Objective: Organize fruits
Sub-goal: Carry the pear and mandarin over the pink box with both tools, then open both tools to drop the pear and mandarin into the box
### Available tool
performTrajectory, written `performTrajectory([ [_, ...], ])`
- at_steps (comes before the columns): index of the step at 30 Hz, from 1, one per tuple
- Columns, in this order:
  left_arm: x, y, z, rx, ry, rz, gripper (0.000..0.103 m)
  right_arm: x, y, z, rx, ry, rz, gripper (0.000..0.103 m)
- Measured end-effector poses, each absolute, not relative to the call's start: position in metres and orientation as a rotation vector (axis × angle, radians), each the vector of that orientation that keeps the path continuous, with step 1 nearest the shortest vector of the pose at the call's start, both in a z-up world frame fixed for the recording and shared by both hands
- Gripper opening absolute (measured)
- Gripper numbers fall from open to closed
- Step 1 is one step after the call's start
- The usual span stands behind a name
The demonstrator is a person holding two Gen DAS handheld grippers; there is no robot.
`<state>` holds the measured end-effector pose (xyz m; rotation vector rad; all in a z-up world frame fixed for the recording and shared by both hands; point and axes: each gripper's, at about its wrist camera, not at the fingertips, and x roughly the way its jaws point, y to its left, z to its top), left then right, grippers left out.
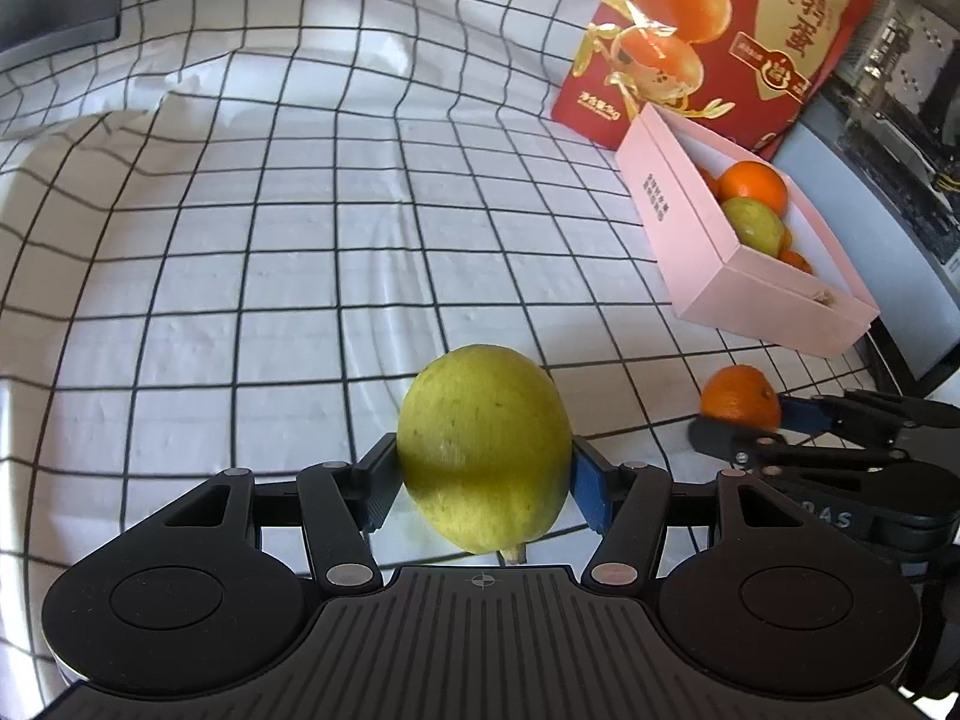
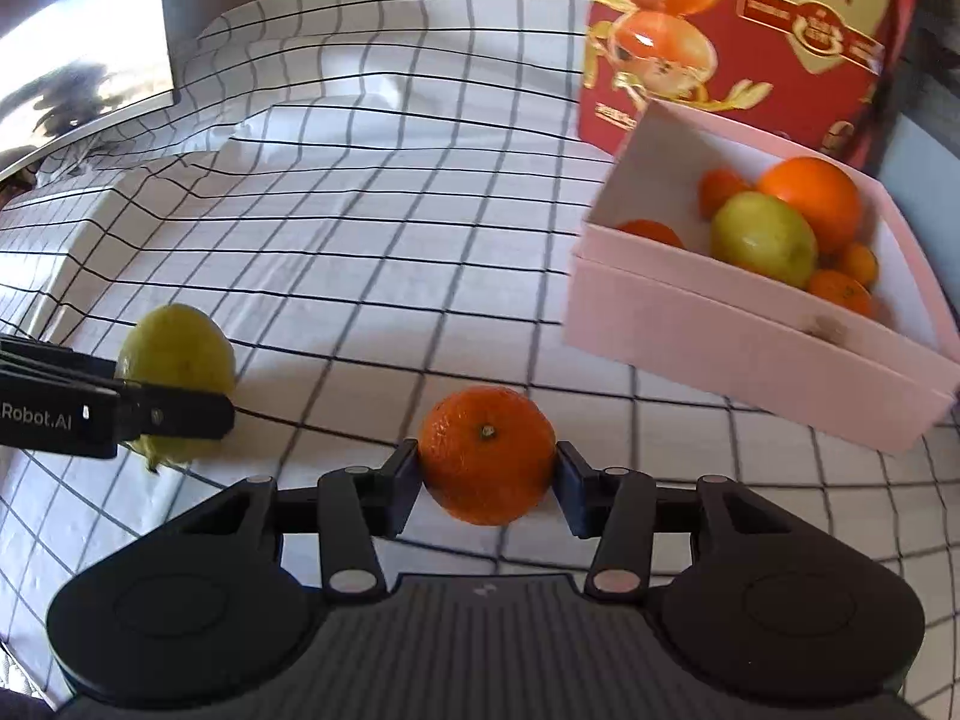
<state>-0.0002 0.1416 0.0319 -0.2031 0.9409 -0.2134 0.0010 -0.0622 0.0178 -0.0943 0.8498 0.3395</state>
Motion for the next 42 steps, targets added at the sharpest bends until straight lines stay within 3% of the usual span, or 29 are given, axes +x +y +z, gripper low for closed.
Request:
performTrajectory([
  [9, 0.025, 0.12, 0.051, -0.24, 0.869, -0.34, 0.064, 0.002, -0.103, 0.029, -0.067, 0.813, 0.245, 0.047],
  [17, 0.116, 0.052, 0.151, -0.211, 0.662, -0.517, 0.064, 0.045, -0.151, 0.109, -0.085, 0.618, 0.193, 0.047],
  [20, 0.17, 0.014, 0.17, -0.214, 0.713, -0.562, 0.064, 0.079, -0.173, 0.135, -0.114, 0.582, 0.166, 0.047],
  [26, 0.235, -0.054, 0.127, -0.077, 0.862, -0.549, 0.064, 0.138, -0.195, 0.117, -0.109, 0.683, 0.144, 0.047],
  [35, 0.259, -0.079, 0.062, 0.029, 1.028, -0.496, 0.064, 0.158, -0.193, 0.065, -0.103, 0.748, 0.157, 0.047],
  [40, 0.264, -0.081, 0.06, 0.027, 1.029, -0.481, 0.064, 0.162, -0.19, 0.063, -0.132, 0.738, 0.146, 0.049],
  [42, 0.263, -0.078, 0.064, 0.005, 1.023, -0.492, 0.064, 0.16, -0.193, 0.063, -0.14, 0.736, 0.131, 0.055],
])
